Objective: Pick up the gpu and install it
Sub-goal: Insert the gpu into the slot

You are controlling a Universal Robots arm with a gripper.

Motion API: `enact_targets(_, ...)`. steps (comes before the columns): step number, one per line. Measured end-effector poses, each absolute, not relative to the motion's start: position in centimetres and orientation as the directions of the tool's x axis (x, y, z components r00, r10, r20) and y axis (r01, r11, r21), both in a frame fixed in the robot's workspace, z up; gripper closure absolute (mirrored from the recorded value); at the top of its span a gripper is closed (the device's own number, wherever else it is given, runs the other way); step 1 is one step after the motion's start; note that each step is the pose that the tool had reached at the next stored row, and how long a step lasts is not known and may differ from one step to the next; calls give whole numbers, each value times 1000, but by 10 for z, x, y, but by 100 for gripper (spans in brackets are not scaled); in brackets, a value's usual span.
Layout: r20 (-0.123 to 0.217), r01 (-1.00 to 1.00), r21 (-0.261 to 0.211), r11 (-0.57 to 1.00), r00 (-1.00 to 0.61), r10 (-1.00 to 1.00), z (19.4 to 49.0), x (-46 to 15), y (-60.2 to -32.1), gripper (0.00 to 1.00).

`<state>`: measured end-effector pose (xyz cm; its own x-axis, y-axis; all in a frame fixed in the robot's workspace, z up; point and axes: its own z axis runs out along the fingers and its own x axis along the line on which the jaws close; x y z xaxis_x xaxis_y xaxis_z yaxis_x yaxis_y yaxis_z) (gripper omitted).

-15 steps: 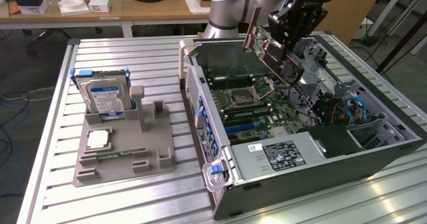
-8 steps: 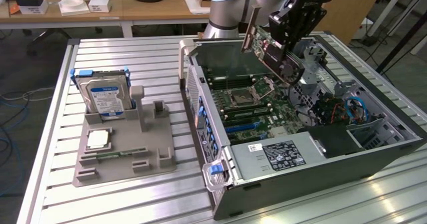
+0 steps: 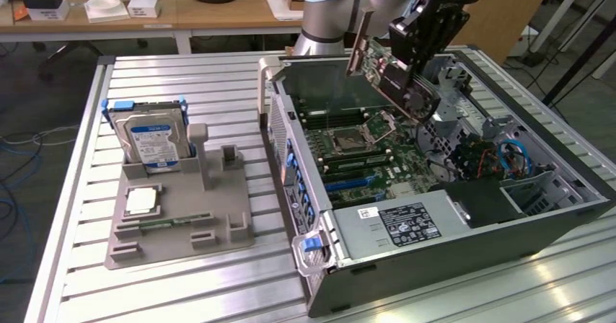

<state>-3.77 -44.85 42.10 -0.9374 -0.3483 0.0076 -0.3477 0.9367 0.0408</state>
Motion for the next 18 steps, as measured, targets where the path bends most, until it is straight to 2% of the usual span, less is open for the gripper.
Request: enact_targets(18, 8, -435, 41, 900, -900, -435, 421, -38, -448, 74)
